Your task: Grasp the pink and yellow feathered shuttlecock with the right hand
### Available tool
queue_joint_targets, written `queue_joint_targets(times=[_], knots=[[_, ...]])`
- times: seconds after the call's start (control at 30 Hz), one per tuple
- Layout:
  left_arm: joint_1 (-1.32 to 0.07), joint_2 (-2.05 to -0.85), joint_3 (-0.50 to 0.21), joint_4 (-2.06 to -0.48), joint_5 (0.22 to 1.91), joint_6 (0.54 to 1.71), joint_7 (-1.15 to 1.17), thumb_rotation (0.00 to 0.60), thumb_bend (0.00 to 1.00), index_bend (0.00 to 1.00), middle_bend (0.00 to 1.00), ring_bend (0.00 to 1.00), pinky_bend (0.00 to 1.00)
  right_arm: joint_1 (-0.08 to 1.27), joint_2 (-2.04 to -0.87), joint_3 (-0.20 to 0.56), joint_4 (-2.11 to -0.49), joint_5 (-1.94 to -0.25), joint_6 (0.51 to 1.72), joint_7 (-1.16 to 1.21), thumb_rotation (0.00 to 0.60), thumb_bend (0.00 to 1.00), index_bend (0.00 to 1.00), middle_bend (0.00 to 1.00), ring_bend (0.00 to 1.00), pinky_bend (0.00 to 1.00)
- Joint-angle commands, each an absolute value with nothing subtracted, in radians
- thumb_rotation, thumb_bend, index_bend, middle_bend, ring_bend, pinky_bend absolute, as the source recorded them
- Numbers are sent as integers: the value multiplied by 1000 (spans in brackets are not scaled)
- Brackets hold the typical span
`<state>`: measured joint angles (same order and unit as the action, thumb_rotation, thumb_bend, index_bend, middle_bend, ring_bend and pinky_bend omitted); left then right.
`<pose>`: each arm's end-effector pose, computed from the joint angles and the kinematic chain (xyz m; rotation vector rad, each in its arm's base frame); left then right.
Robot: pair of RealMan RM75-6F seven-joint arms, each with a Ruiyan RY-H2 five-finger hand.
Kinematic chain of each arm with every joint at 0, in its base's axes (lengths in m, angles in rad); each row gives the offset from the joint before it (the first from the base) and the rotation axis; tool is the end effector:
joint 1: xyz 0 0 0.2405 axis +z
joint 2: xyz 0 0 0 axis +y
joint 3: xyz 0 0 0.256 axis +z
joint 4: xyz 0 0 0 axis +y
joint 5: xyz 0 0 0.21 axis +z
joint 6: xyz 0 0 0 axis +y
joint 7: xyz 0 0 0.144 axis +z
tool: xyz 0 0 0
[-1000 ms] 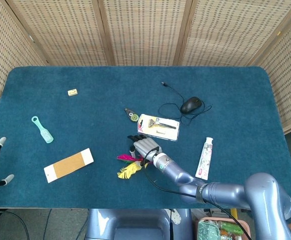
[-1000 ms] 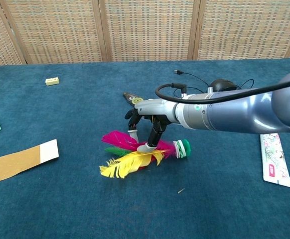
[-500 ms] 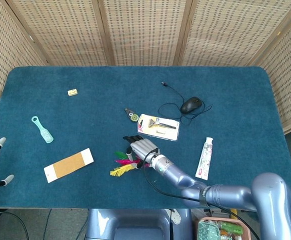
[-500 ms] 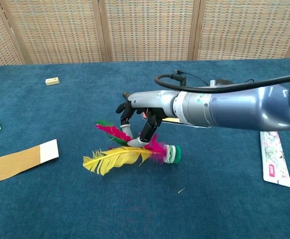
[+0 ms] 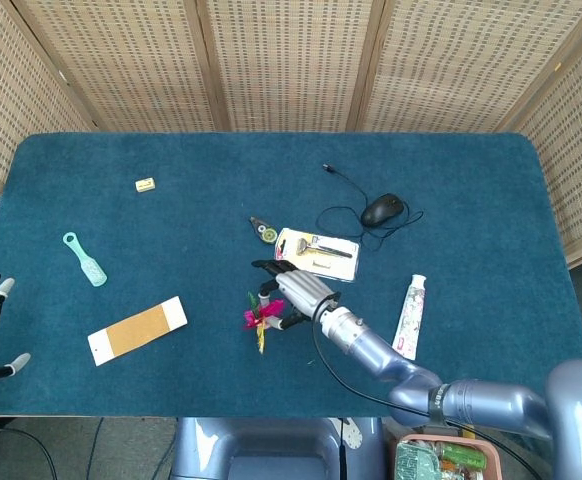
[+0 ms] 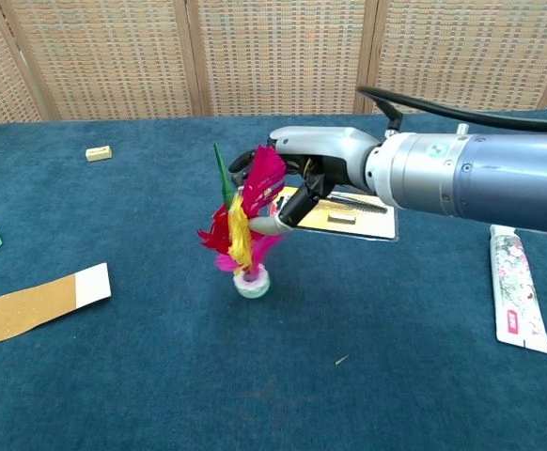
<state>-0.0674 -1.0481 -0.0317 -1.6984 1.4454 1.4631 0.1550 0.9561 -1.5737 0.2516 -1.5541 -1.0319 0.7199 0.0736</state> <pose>-0.3120 0.1705 0.1711 -1.4020 -0.8607 -0.7372 -0.0493 -0.3437 -0.0475 2.0120 -1.4920 1.1739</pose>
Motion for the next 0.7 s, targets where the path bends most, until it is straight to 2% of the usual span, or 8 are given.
queue_joint_targets(times=[0.03,0.43,0.5,0.57,0.6,0.67,0.7], knots=[[-65,-1047,-31,-1699,1447,1467,152,600,0,0,0,0,0,932,-1568,240,-1517,-1039,694,125,600,435,668,54,0,0],[-63,-1046,-28,-1700,1453,1471,151,600,0,0,0,0,0,886,-1536,218,-1456,-1083,678,190,600,435,662,55,0,0],[-63,-1046,-27,-1701,1456,1471,152,600,0,0,0,0,0,873,-1510,214,-1475,-1112,680,208,600,431,559,56,0,0],[-63,-1047,-25,-1701,1460,1472,154,600,0,0,0,0,0,859,-1485,214,-1499,-1138,683,235,600,378,273,57,0,0],[-63,-1047,-24,-1702,1461,1472,154,600,0,0,0,0,0,854,-1476,215,-1508,-1149,687,244,600,343,180,55,0,0],[-63,-1046,-22,-1704,1464,1472,154,600,0,0,0,0,0,841,-1456,215,-1530,-1180,705,261,600,178,26,33,0,0],[-63,-1046,-22,-1706,1466,1472,153,600,0,0,0,0,0,835,-1447,215,-1538,-1193,715,265,600,113,8,22,0,0]])
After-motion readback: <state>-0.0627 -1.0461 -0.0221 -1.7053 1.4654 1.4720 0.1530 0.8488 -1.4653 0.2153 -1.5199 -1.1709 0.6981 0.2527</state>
